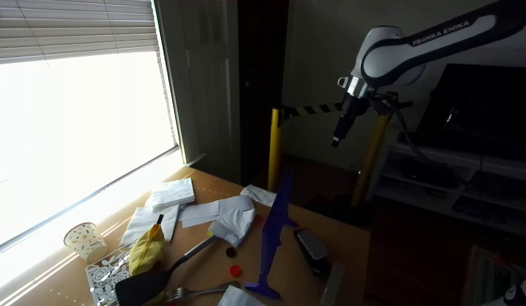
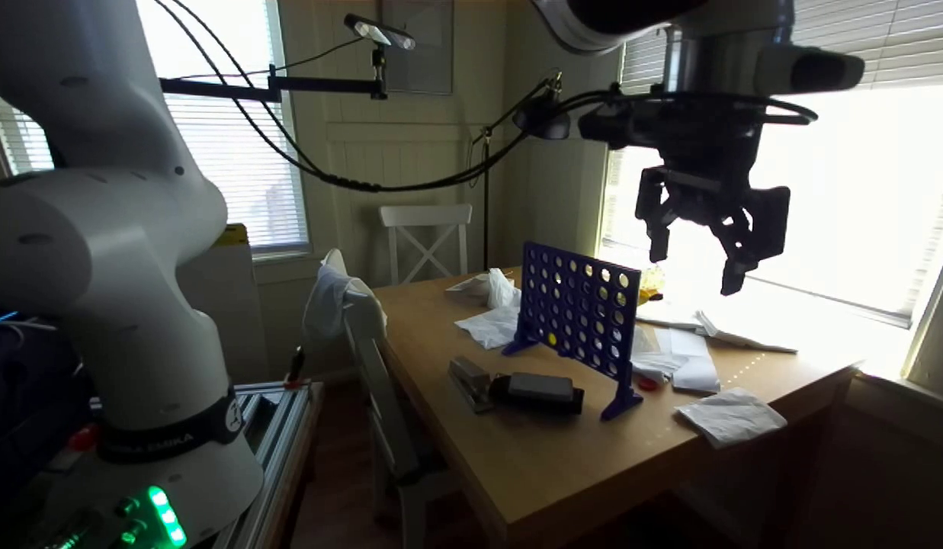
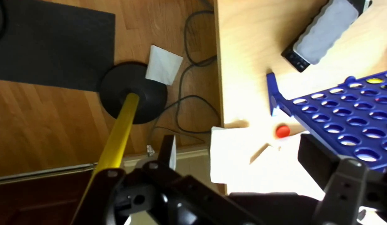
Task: Move the paper towel at the right to the left
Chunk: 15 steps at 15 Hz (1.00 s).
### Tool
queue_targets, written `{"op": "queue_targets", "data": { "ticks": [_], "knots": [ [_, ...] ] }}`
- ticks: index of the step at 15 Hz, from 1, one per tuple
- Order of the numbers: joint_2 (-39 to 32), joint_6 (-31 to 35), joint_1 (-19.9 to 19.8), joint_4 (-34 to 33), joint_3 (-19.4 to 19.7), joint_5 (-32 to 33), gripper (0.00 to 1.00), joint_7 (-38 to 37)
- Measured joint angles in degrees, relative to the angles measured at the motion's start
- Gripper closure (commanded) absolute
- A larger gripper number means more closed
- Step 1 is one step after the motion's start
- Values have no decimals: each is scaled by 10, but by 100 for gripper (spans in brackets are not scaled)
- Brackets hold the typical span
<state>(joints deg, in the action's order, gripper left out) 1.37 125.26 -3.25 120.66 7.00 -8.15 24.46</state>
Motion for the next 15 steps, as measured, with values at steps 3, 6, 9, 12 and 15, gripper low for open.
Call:
{"op": "queue_targets", "data": {
  "ticks": [3,6,9,12,15],
  "knots": [
    [-85,-33,-4,-78,-5,-58,0,77],
    [-174,-83,-18,-161,-17,-65,0,93],
    [-254,-121,-36,-237,-29,-65,0,73],
    [-298,-126,-38,-279,-29,-65,0,35],
    [-301,-133,-38,-290,-30,-65,0,28]
  ]
}}
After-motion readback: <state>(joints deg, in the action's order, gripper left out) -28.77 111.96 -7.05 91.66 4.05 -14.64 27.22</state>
